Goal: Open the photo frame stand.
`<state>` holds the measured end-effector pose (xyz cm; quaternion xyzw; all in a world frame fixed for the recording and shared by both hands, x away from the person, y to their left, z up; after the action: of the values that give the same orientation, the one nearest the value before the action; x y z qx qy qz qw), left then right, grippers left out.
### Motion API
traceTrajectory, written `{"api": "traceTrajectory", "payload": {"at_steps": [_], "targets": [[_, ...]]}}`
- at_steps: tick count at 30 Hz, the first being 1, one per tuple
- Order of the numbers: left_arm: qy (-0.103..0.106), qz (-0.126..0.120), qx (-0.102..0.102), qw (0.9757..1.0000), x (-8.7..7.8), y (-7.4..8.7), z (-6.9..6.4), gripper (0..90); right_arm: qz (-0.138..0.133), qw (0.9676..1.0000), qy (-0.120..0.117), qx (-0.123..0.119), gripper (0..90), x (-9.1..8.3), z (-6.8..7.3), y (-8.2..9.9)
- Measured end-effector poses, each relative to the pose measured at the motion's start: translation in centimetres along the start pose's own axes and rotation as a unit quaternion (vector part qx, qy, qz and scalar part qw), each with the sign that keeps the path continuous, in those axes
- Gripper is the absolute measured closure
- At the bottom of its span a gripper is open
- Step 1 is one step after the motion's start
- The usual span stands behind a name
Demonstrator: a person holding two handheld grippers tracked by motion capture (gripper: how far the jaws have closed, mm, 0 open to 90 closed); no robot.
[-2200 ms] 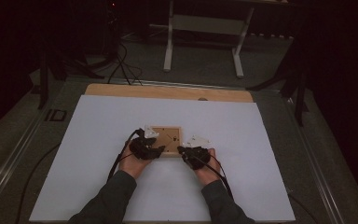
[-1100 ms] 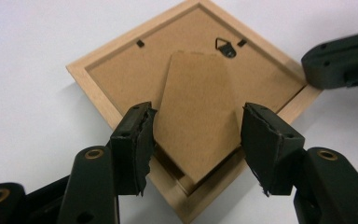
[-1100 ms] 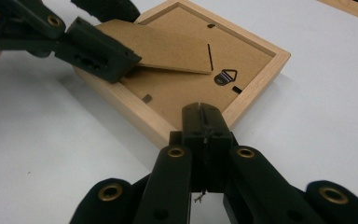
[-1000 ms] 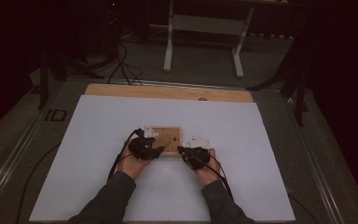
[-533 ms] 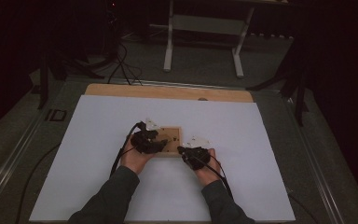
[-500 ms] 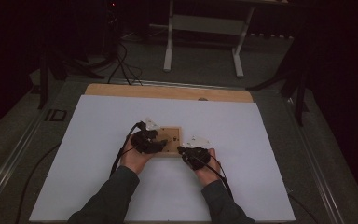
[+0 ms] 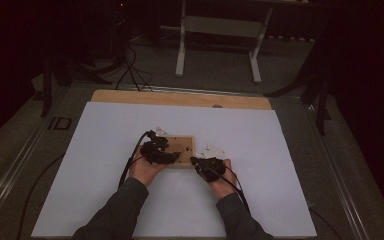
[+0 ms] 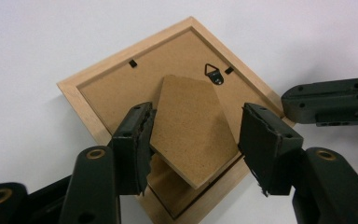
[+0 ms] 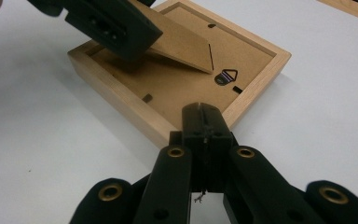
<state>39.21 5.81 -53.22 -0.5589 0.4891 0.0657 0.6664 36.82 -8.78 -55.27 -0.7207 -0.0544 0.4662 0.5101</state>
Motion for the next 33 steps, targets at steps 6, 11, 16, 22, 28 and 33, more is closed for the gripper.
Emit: {"api": "traceTrajectory", "payload": {"at_steps": [6,11,16,22,28,33], "targets": [[0.011,0.007,-0.019,0.9997,0.19,0.08,0.36,44.3,0.0,1.0,0.001,0.0,89.9,0.01,0.02,0.0],[0.021,0.009,-0.029,0.9993,0.38,0.08,0.37,45.8,0.0,1.0,0.0,0.0,89.8,0.0,0.01,0.0],[0.026,0.017,-0.036,0.9989,0.87,0.26,0.5,49.6,0.0,1.0,0.001,0.0,89.8,-0.01,0.03,0.02],[0.037,0.013,-0.043,0.9983,0.77,0.15,0.62,50.5,0.0,1.0,0.001,-0.001,89.8,-0.01,0.02,0.02],[0.047,0.007,-0.054,0.9974,0.61,-0.01,0.75,49.3,-0.001,1.0,0.001,-0.001,89.8,-0.01,0.03,0.02],[0.055,0.005,-0.069,0.9961,0.52,-0.16,0.9,48.6,-0.001,1.0,0.001,-0.001,89.8,-0.01,0.04,0.03]]}}
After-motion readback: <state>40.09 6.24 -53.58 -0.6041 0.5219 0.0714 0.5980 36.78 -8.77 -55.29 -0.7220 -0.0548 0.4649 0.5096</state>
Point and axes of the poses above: each handheld gripper's, and its own axes: x roughly forward along the jaws, y roughly out of its underside, z roughly to its left, the point moved 6 cm from there along x, roughly forward along the jaws, and after that the axes turned 2 degrees about -y, right-handed, at the moved point
